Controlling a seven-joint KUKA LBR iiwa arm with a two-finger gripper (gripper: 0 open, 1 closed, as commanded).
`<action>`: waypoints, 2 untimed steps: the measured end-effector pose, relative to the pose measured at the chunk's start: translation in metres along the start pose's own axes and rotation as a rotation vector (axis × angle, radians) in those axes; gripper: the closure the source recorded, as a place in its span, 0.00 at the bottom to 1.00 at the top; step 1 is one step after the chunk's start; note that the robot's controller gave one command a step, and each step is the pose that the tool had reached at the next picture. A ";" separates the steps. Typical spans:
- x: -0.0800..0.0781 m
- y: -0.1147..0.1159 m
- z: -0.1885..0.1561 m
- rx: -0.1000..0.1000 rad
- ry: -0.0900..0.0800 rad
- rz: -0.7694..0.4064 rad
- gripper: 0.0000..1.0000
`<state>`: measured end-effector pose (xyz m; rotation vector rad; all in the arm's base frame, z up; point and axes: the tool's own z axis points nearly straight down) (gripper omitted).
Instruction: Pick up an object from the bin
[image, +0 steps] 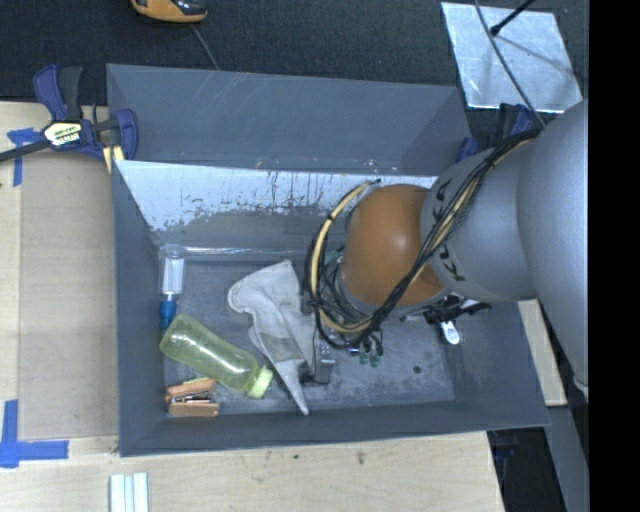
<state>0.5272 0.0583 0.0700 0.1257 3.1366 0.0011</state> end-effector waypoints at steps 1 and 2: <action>0.030 0.104 -0.005 -0.002 -0.015 -0.155 1.00; 0.030 0.104 -0.005 -0.002 -0.015 -0.155 1.00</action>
Offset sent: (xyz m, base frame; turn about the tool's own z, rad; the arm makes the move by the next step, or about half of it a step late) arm 0.0000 0.0000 0.0000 0.0000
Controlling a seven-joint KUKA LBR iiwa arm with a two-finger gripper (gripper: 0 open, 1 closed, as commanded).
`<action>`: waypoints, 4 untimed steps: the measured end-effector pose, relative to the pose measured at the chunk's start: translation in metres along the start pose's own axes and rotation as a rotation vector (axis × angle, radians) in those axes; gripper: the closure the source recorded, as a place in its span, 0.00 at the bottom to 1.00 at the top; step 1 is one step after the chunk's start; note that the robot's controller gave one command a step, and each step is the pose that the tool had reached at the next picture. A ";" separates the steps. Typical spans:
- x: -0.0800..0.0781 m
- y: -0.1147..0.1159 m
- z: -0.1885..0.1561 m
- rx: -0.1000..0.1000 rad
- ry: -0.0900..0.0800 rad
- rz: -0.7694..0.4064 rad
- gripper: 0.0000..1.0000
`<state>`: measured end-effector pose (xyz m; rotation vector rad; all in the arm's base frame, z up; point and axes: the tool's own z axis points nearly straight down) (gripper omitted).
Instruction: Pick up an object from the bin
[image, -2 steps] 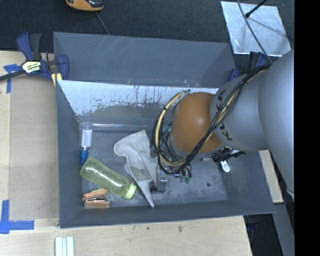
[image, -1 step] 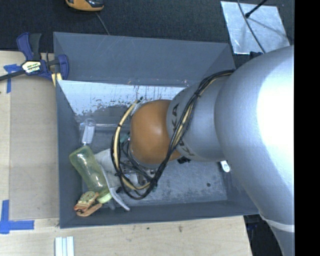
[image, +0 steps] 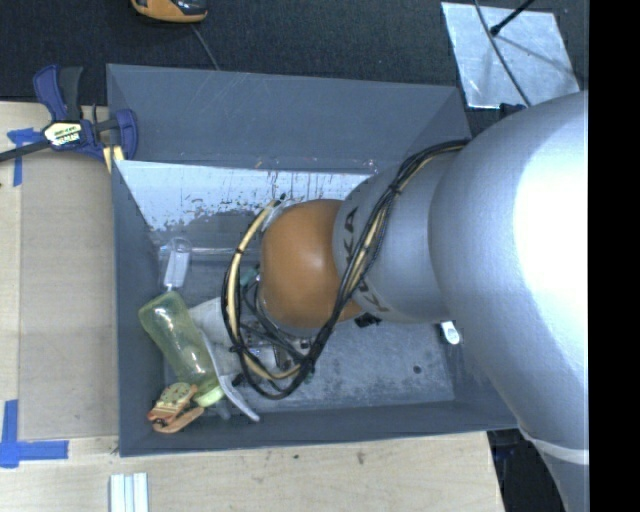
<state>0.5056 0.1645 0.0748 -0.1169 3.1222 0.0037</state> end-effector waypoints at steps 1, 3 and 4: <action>0.001 0.000 -0.004 0.001 0.003 0.000 1.00; 0.000 -0.001 -0.025 0.001 0.009 0.000 1.00; 0.002 -0.001 -0.034 0.003 0.015 0.001 1.00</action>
Offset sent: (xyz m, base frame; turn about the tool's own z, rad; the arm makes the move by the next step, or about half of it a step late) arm -0.0001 -0.0001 0.0120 0.0000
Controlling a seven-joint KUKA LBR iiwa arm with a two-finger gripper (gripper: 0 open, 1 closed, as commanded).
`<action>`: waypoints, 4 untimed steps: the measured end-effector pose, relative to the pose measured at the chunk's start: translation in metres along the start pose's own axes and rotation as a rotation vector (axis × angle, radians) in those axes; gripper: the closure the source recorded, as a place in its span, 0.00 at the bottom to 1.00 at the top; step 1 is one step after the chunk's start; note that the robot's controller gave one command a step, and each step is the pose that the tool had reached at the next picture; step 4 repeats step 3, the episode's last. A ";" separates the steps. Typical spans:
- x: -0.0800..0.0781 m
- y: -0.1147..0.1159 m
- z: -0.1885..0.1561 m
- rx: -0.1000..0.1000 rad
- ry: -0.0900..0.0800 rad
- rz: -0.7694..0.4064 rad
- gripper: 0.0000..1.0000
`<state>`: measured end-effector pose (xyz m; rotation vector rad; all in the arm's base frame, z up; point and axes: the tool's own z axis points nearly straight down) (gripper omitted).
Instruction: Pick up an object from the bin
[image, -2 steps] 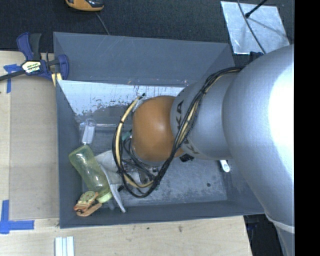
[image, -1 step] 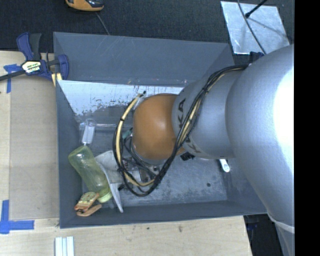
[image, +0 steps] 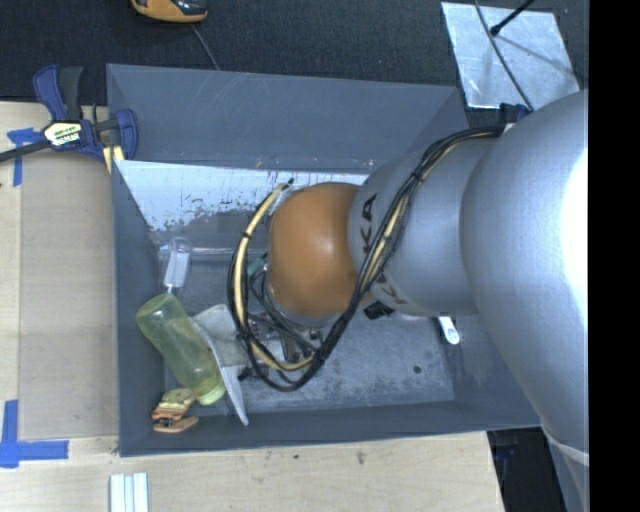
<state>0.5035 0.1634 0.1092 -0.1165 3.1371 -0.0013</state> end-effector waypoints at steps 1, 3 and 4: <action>0.000 0.000 -0.014 0.000 0.001 0.000 1.00; 0.000 0.000 -0.035 0.000 0.004 0.000 1.00; 0.000 0.000 -0.035 0.000 0.004 0.000 1.00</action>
Offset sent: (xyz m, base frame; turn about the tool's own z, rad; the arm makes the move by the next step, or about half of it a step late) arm 0.0000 -0.0001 0.0419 0.0000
